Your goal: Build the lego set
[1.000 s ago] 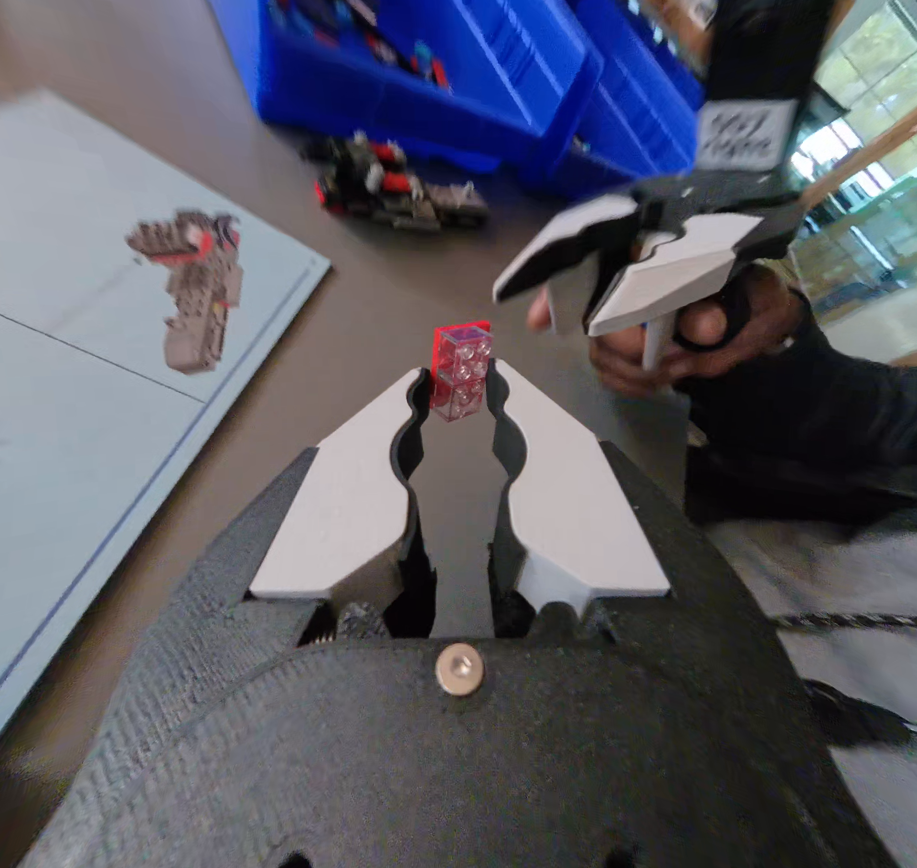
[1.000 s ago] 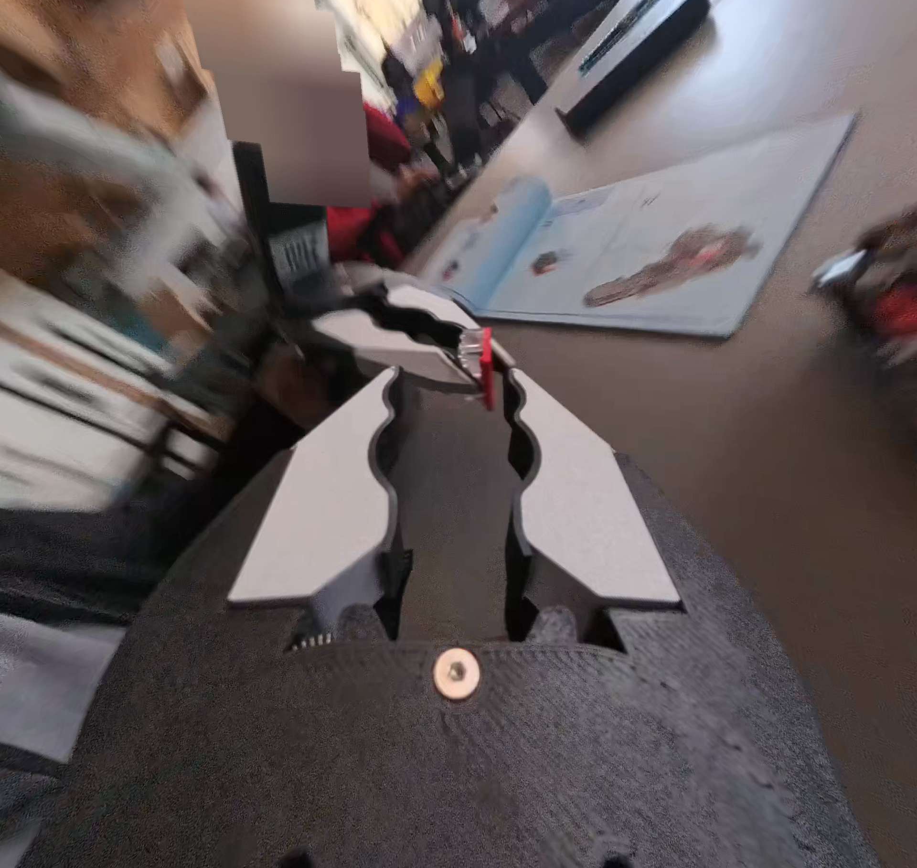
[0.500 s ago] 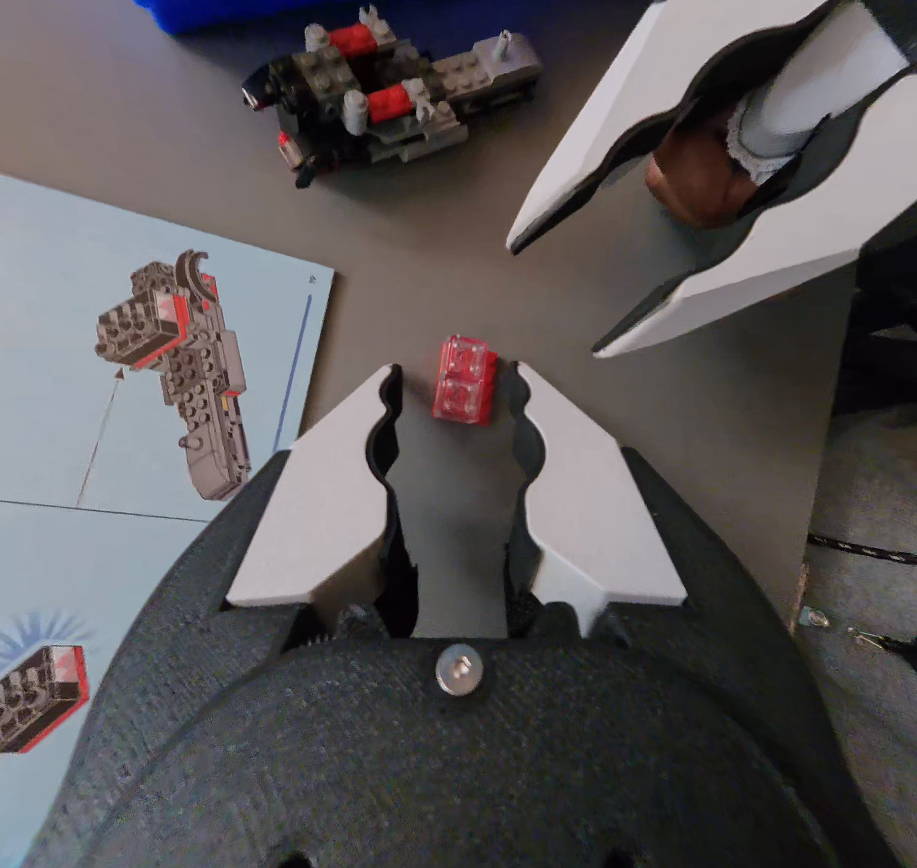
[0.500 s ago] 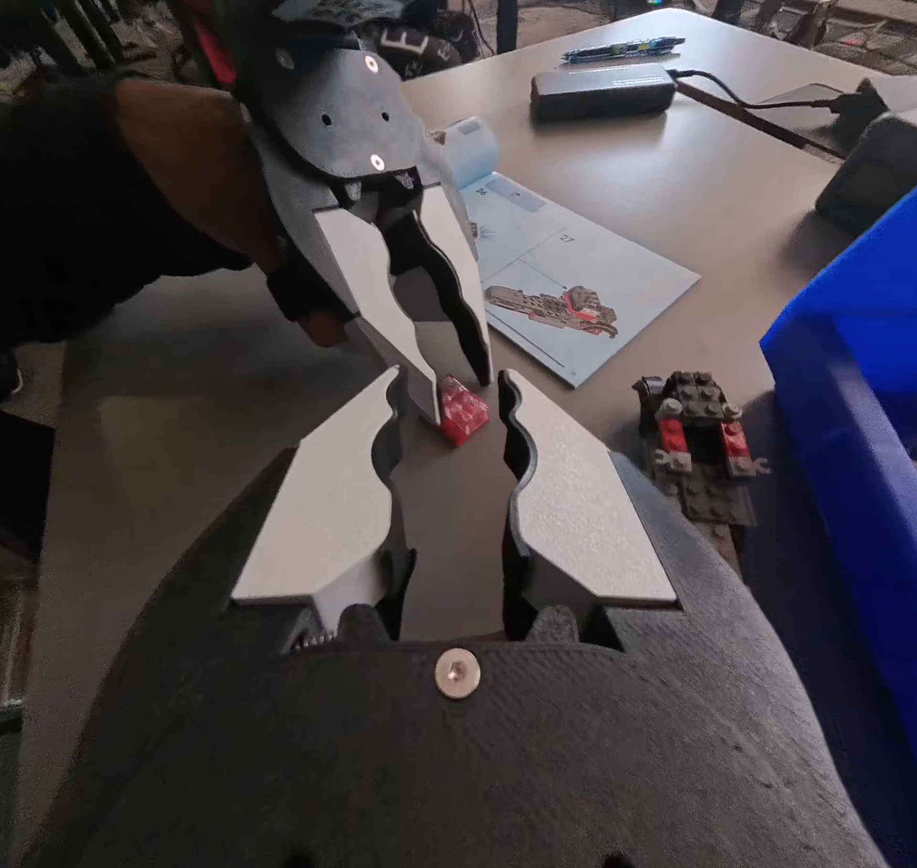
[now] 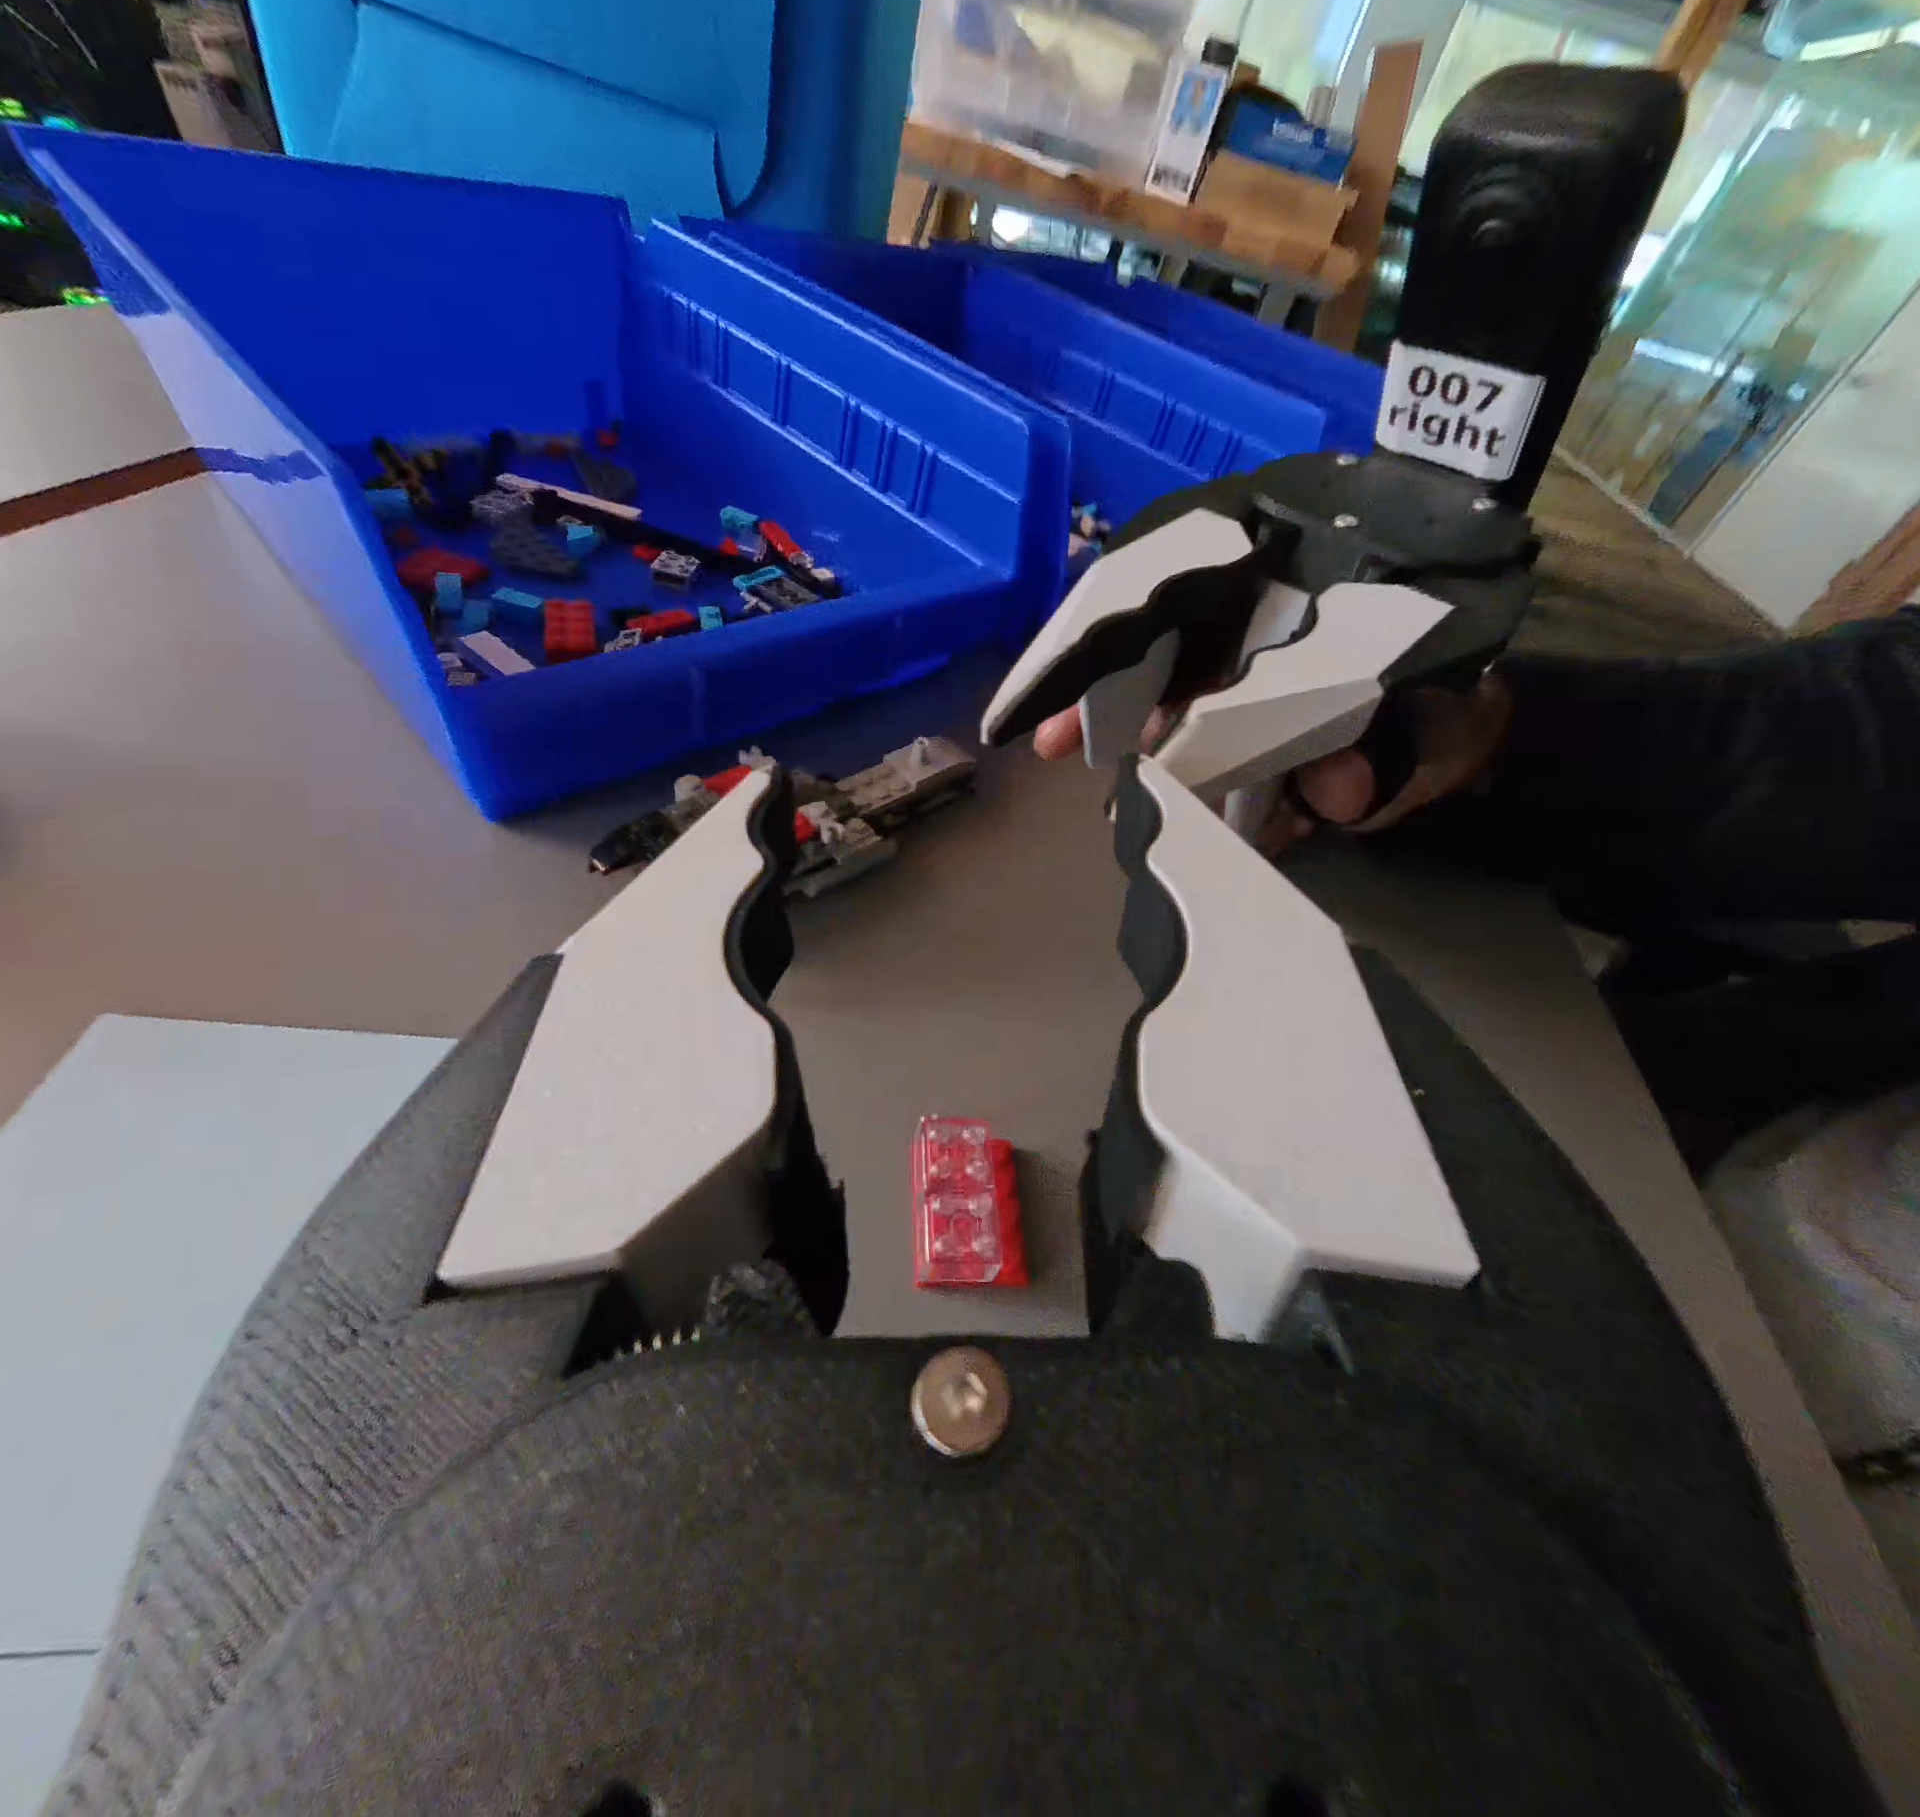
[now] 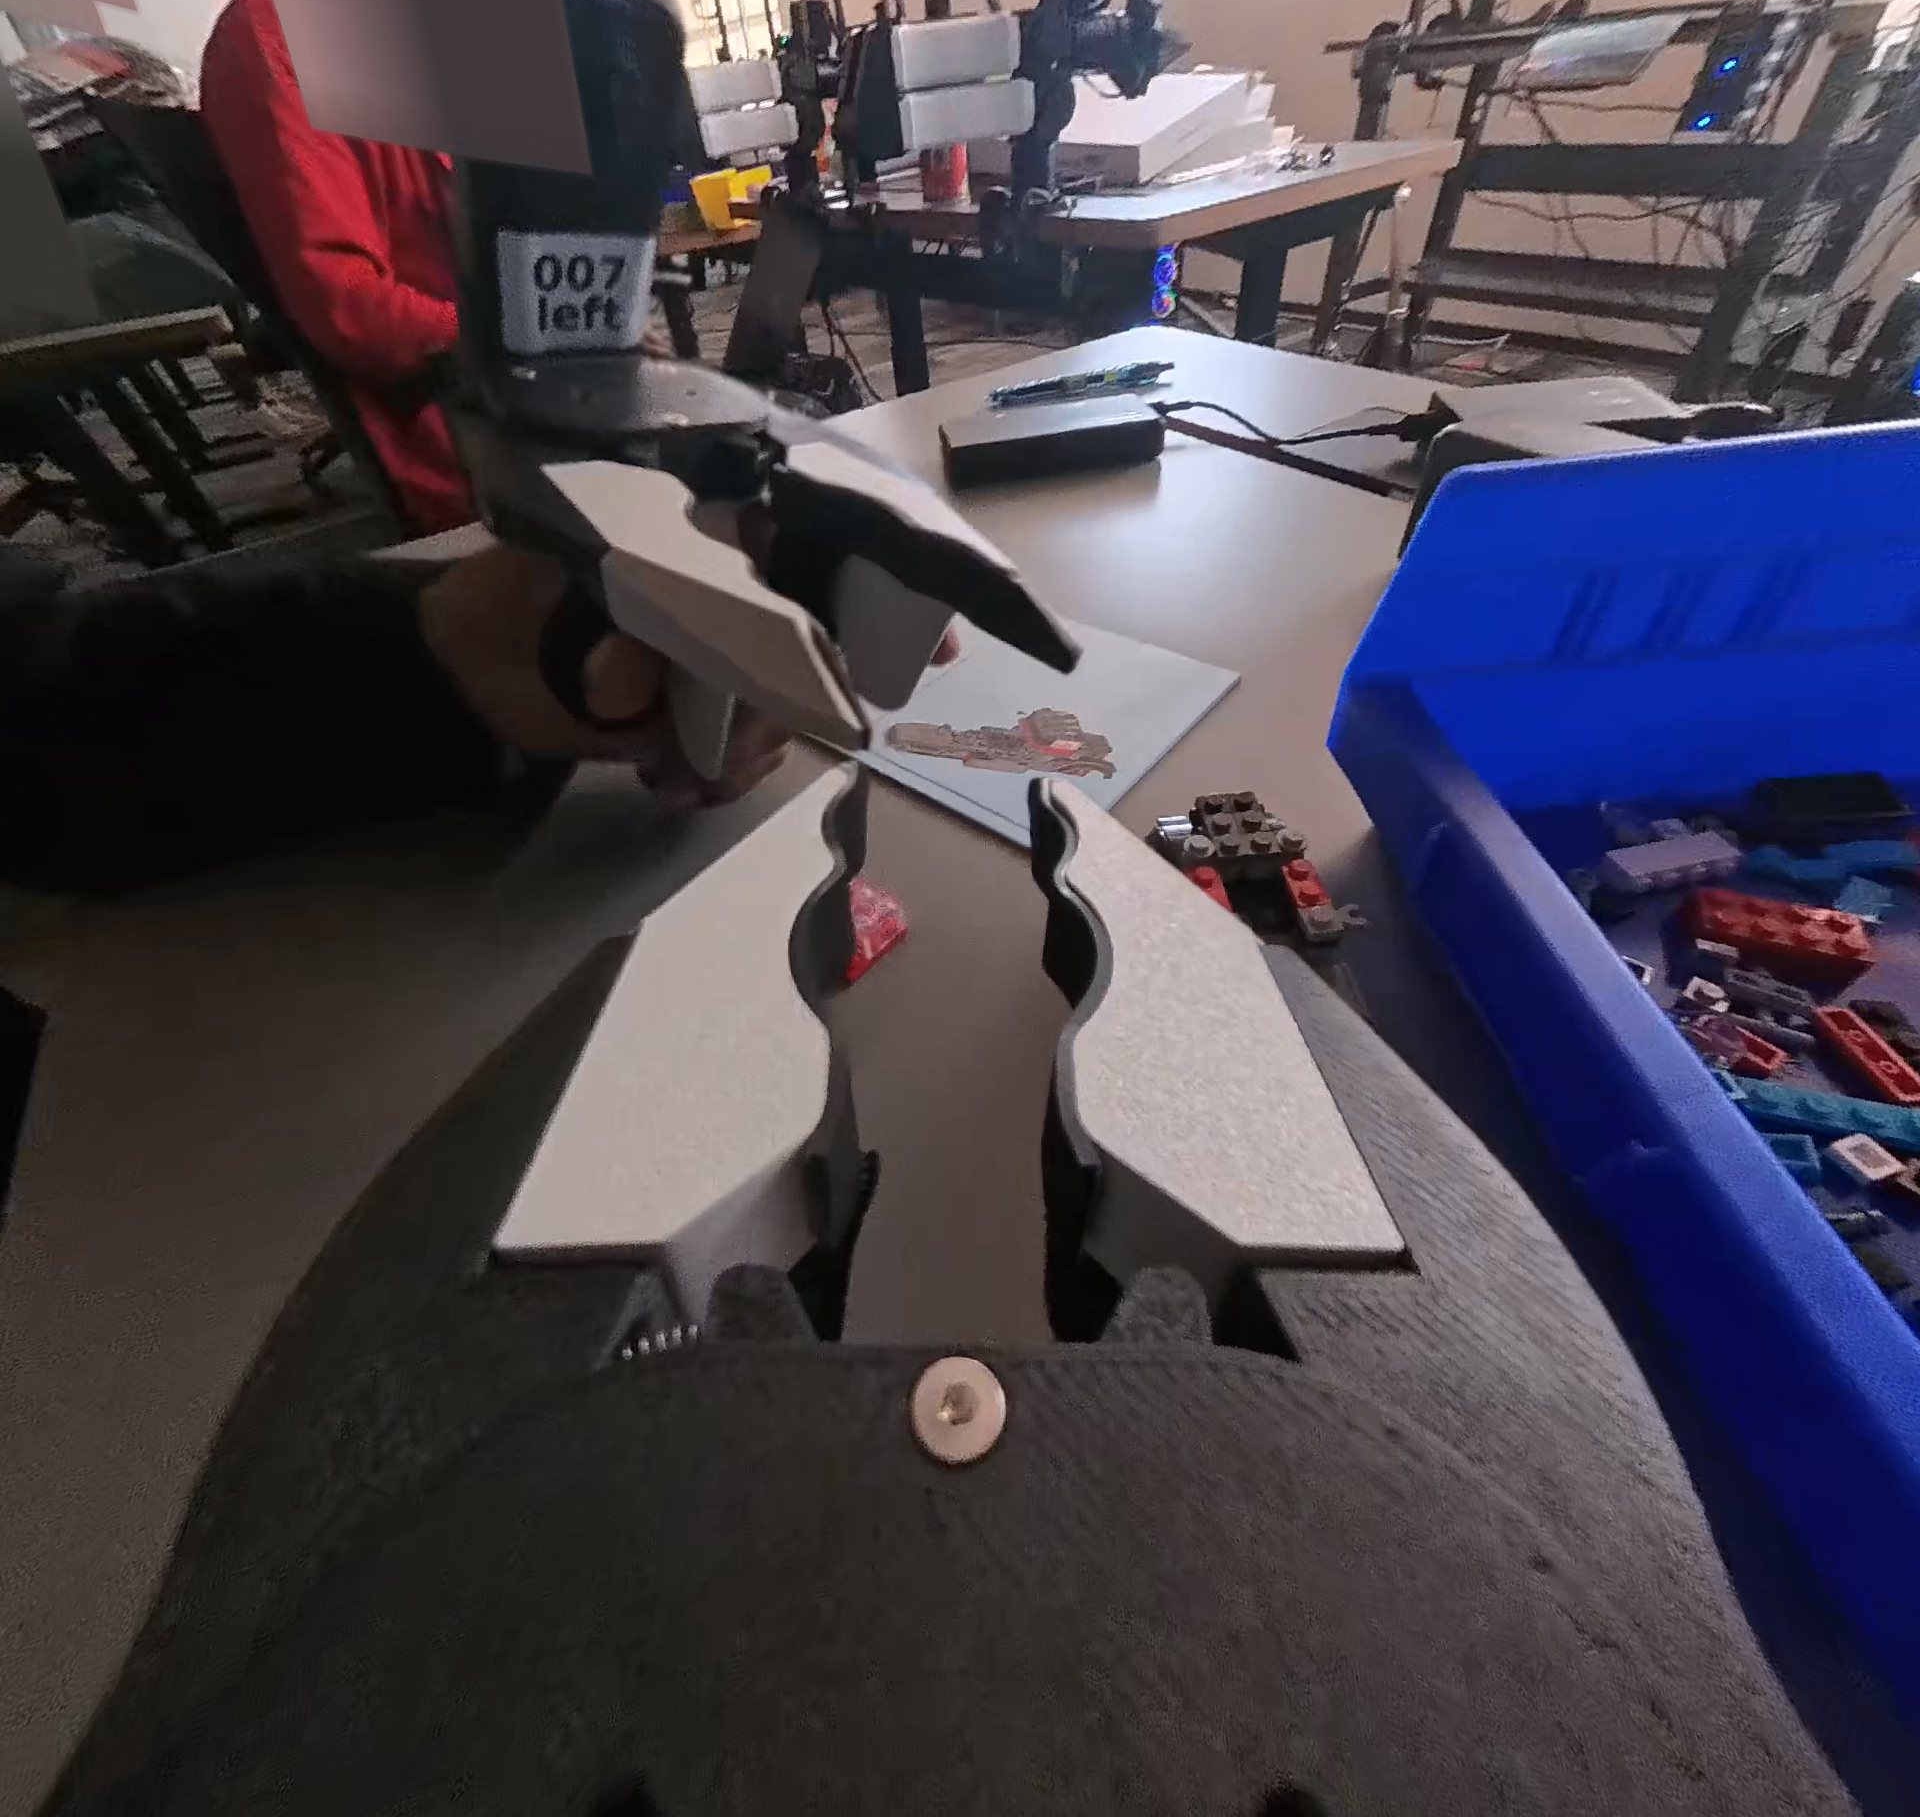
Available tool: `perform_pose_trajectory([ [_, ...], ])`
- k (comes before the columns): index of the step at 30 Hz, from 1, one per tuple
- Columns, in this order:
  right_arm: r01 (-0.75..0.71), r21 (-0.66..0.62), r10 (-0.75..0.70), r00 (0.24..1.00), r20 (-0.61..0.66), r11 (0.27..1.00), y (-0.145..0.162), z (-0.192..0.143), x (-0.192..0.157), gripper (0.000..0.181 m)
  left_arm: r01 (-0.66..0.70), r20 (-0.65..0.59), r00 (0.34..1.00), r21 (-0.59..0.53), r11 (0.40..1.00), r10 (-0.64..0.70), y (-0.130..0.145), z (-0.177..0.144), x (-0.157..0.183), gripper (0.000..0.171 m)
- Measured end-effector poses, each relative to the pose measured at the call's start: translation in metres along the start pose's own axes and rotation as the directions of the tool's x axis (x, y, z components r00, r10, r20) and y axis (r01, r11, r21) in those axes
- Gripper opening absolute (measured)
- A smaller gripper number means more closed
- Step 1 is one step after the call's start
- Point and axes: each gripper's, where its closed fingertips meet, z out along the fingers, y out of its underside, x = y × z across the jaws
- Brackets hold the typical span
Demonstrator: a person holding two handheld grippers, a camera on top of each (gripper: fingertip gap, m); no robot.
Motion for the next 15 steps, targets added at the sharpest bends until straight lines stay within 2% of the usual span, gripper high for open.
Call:
perform_pose_trajectory([
  [9, -0.131, 0.018, 0.132, 0.985, -0.109, 0.991, 0.0, -0.003, 0.028, 0.027, 0.113, 0.002, 0.994, 0.09, 0.99, -0.114, -0.008, -0.012, -0.01, 0.06],
  [15, -0.113, -0.014, 0.111, 0.985, -0.133, 0.993, 0.004, 0.0, 0.029, 0.026, 0.161, 0.001, 0.987, 0.099, 0.982, -0.162, -0.008, -0.015, -0.016, 0.058],
])
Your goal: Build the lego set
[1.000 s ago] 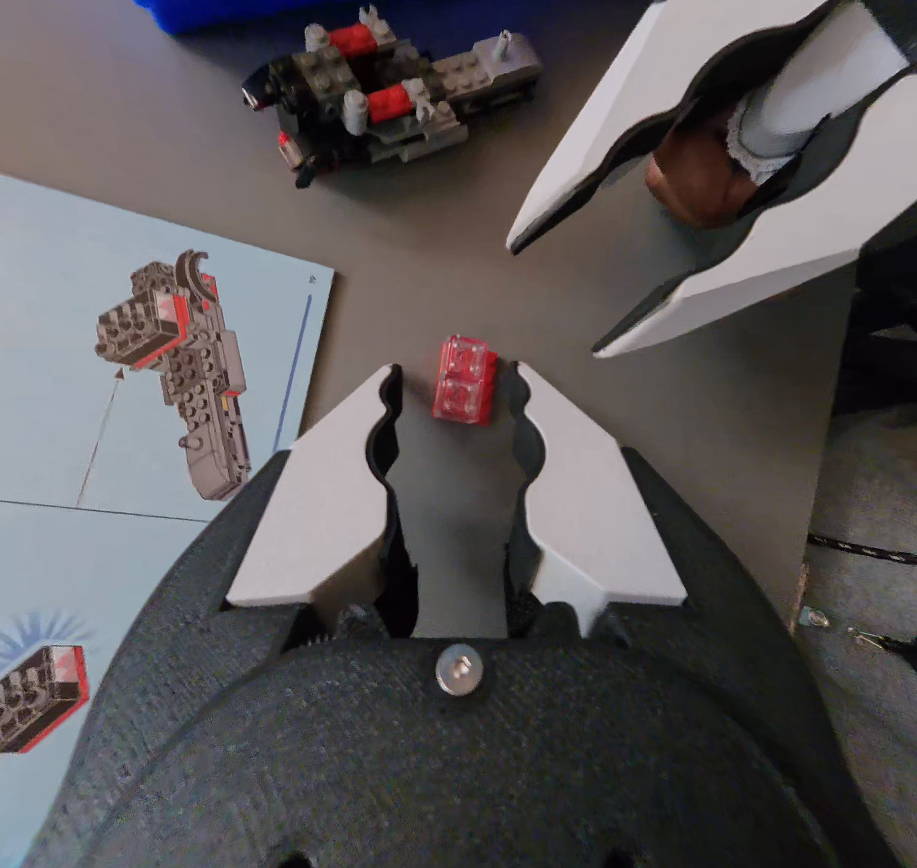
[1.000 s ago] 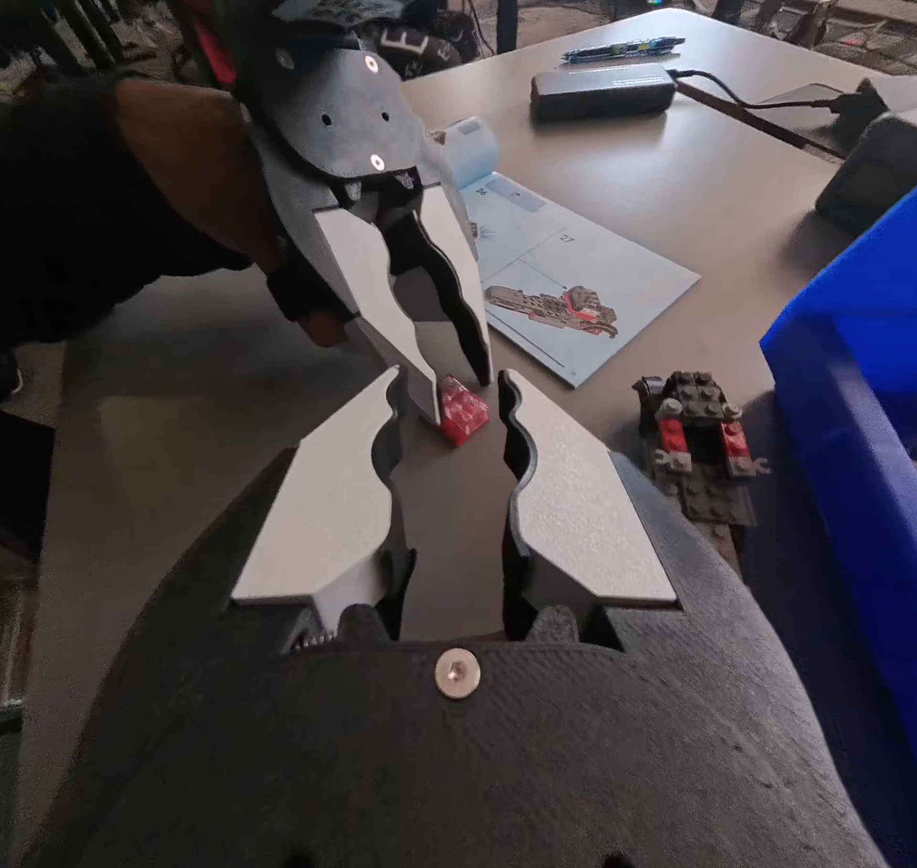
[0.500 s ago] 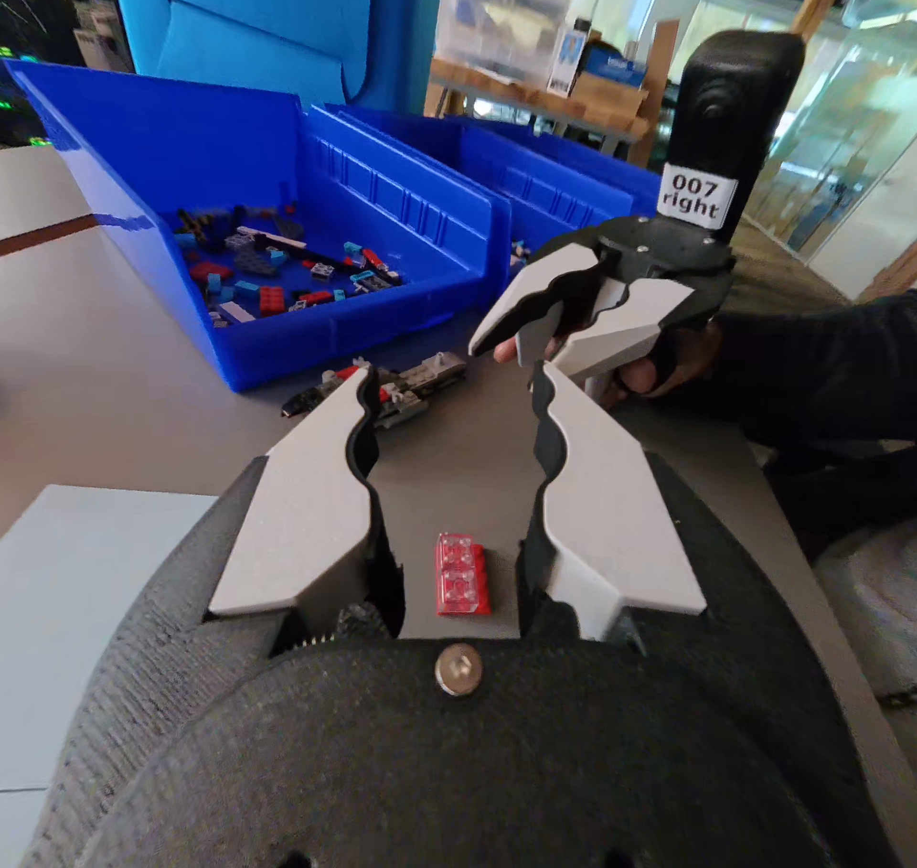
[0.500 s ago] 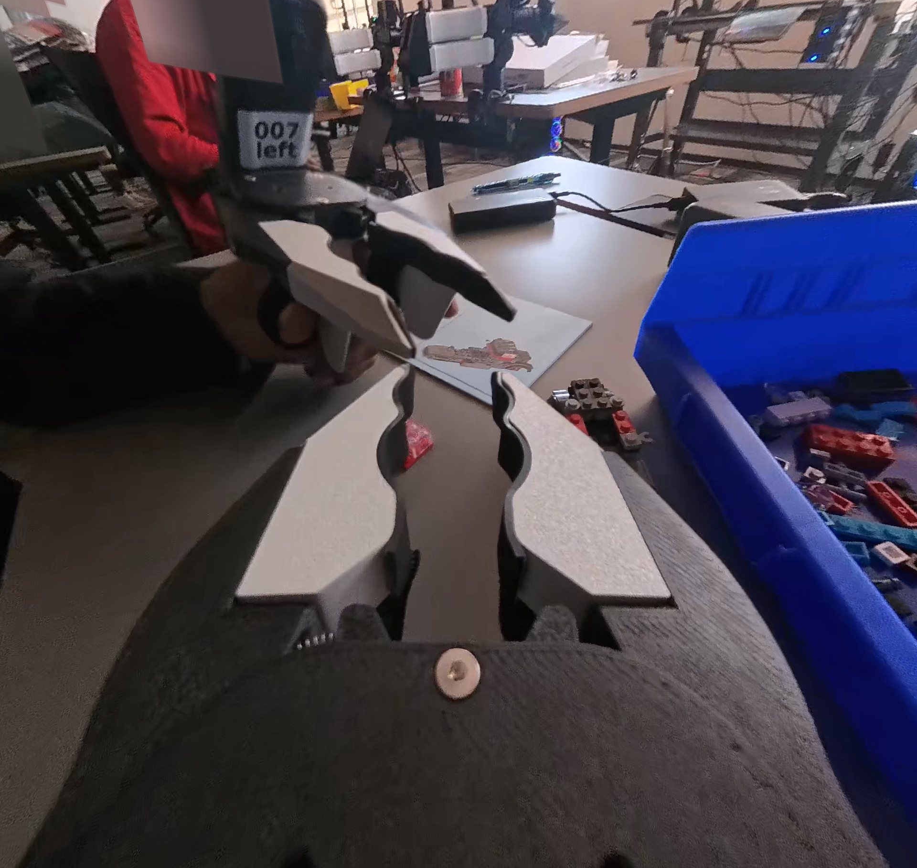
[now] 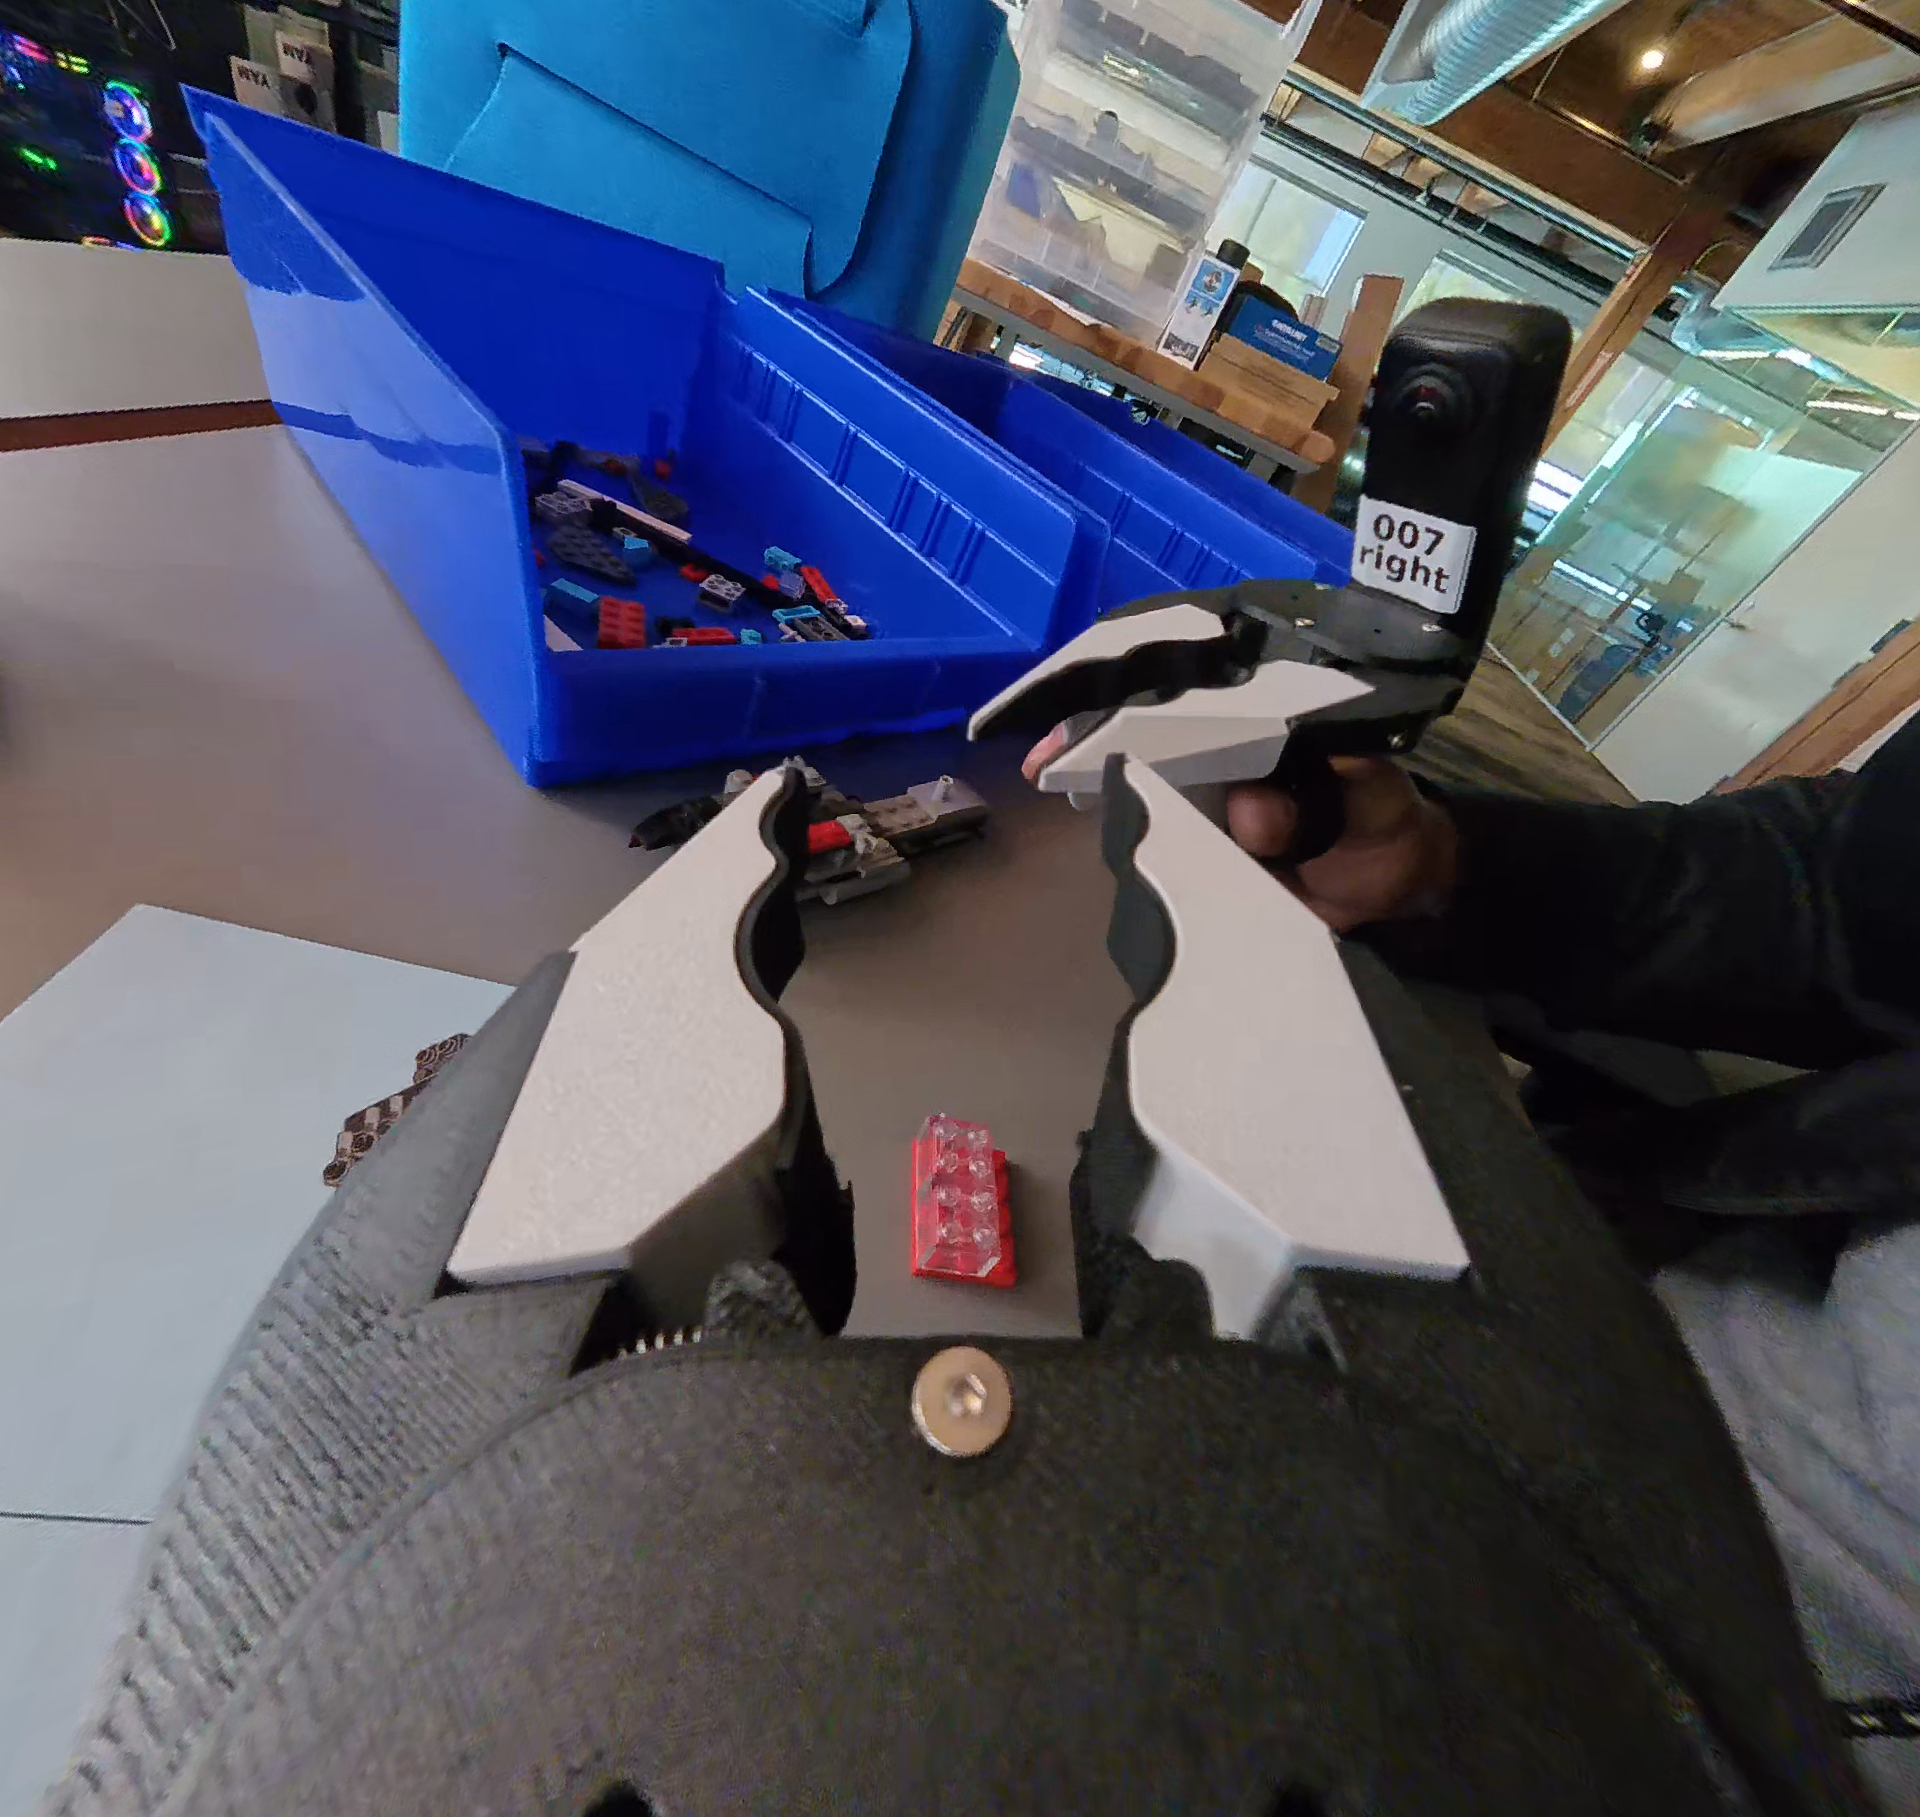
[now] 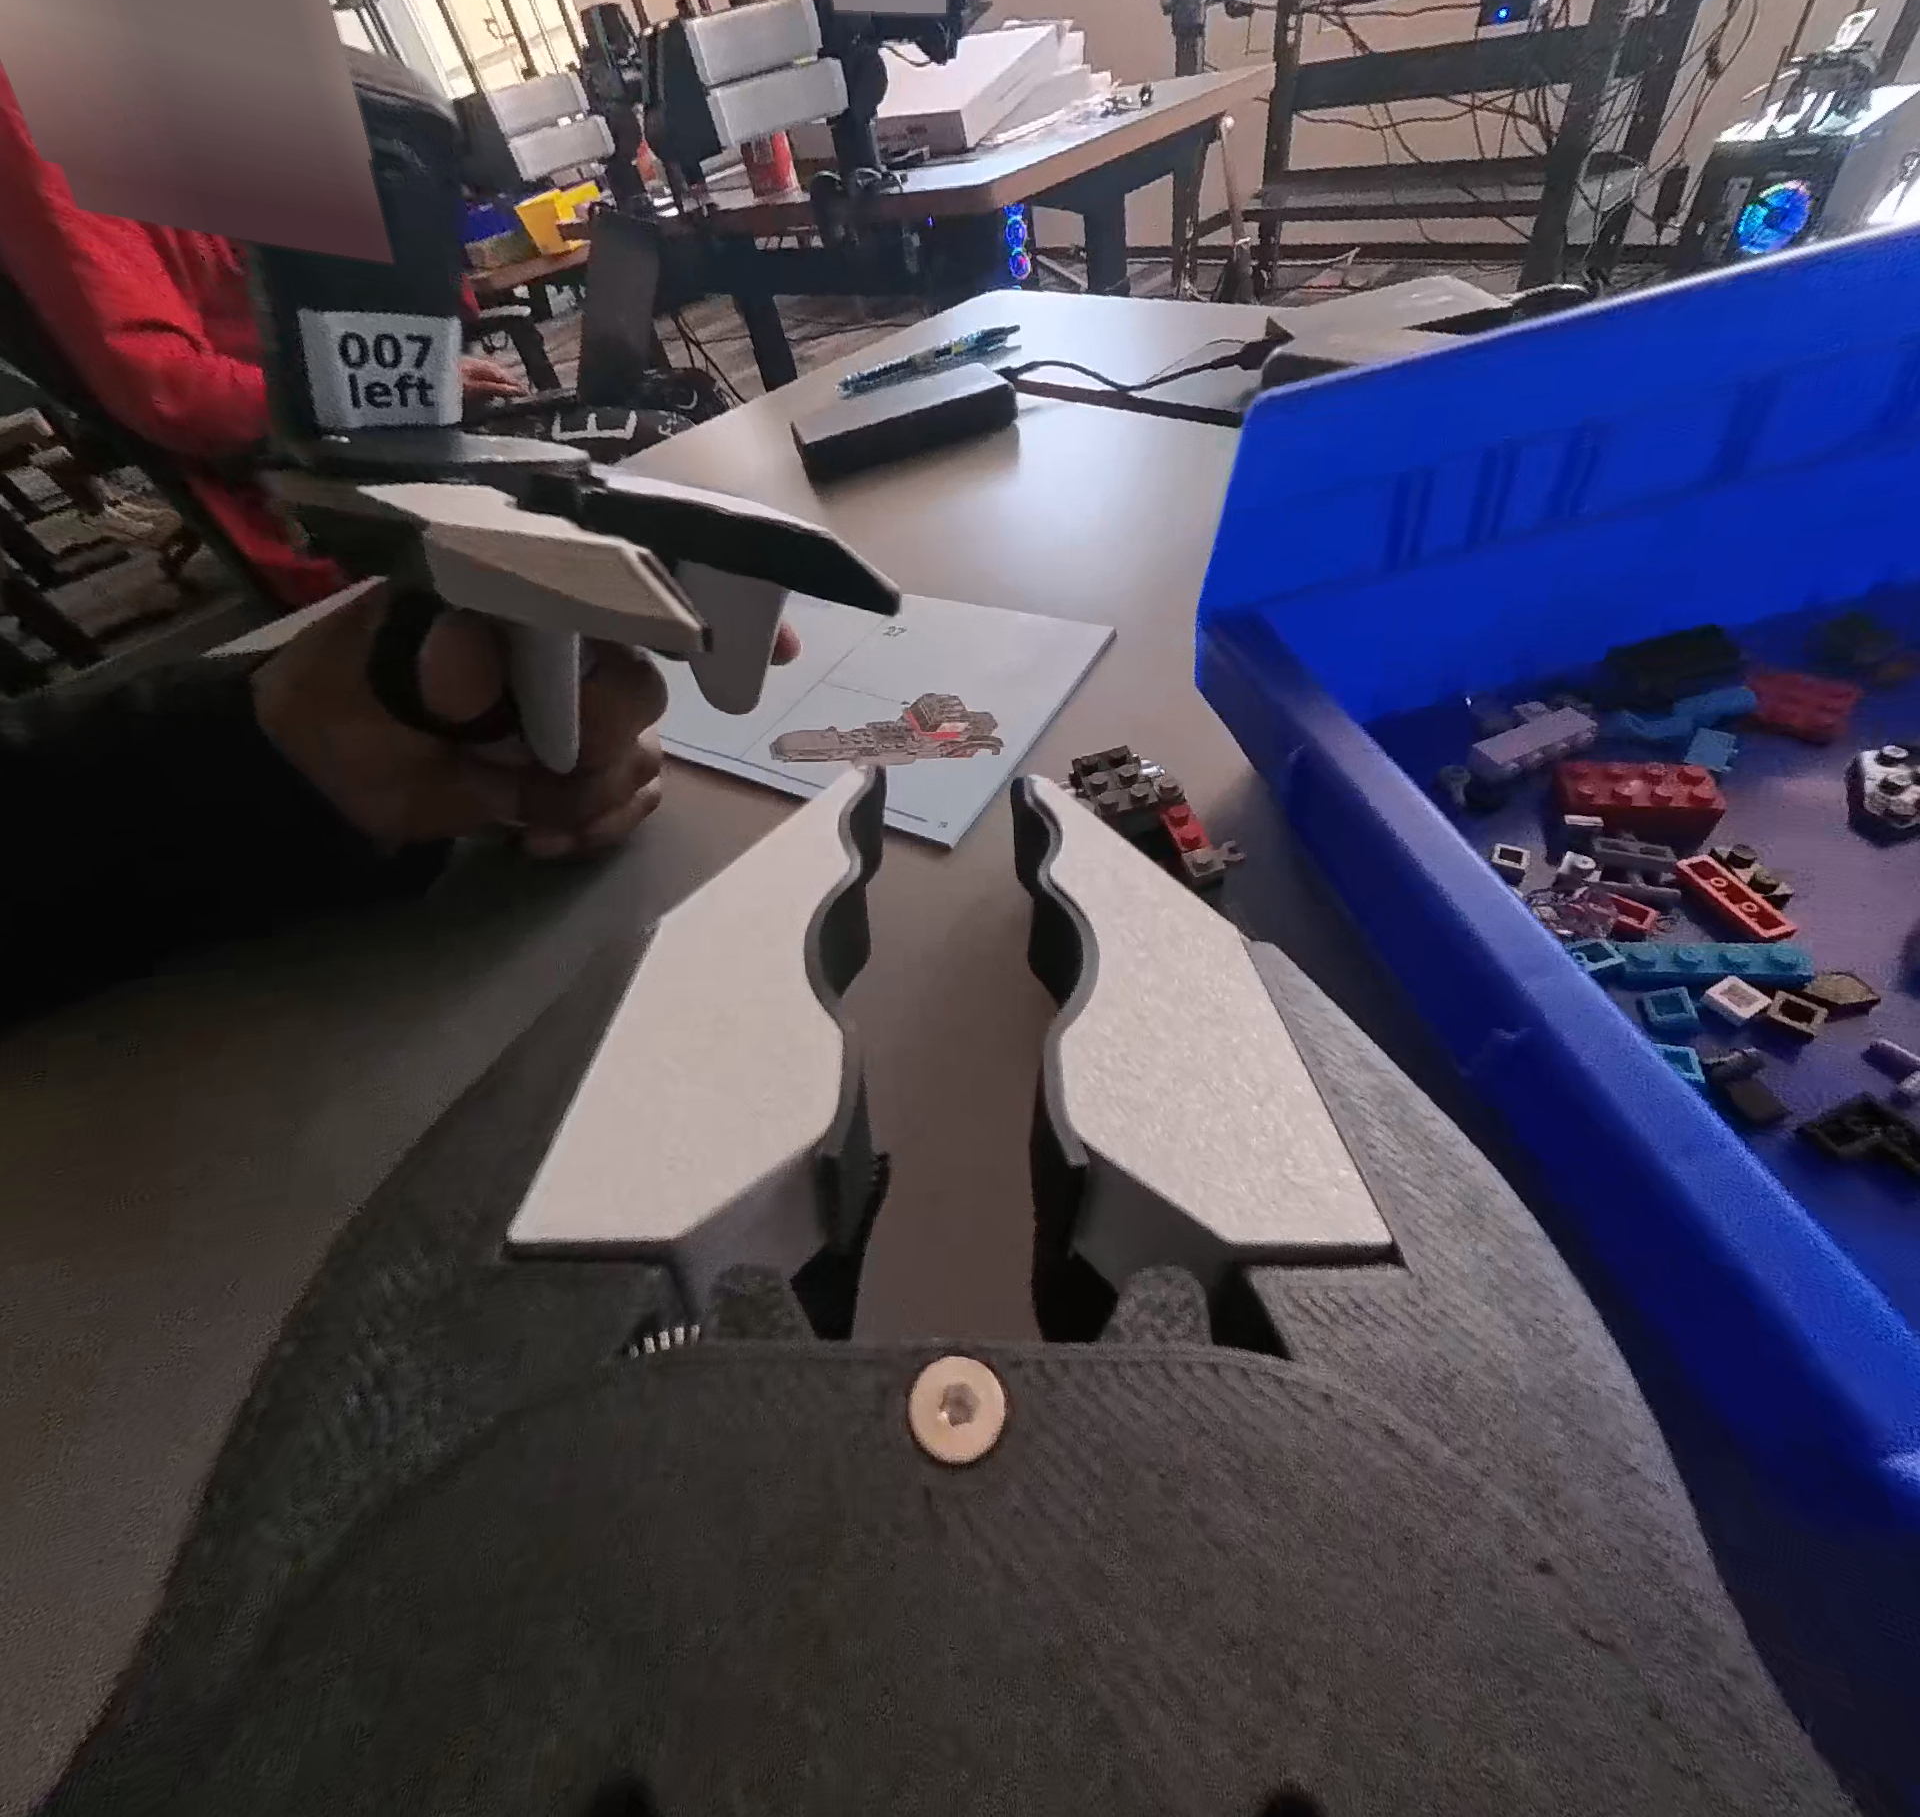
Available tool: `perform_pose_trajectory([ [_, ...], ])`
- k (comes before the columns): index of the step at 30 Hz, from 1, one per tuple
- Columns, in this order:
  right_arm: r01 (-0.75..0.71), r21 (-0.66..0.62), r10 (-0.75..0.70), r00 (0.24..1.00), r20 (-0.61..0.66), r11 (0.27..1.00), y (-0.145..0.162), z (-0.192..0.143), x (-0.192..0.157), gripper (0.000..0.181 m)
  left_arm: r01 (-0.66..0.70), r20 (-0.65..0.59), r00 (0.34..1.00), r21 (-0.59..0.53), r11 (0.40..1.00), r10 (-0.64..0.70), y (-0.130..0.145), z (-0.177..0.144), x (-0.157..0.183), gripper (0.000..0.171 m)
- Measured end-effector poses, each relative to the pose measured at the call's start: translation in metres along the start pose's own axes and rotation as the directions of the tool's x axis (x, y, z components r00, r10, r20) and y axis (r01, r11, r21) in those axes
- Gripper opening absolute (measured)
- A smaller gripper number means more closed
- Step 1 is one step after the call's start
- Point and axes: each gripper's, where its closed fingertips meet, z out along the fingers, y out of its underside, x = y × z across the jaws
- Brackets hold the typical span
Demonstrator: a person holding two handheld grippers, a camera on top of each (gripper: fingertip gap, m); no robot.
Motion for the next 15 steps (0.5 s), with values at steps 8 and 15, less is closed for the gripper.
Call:
perform_pose_trajectory([
  [8, 0.007, 0.029, -0.007, 1.0, -0.001, 1.0, -0.004, -0.003, -0.001, 0.025, 0.03, 0.004, 1.0, 0.008, 1.0, -0.03, -0.002, 0.0, -0.005, 0.057],
  [15, -0.045, 0.098, 0.045, 0.999, -0.001, 0.994, -0.012, -0.012, 0.006, 0.023, 0.021, 0.01, 1.0, 0.023, 1.0, -0.021, -0.004, -0.003, -0.005, 0.055],
])
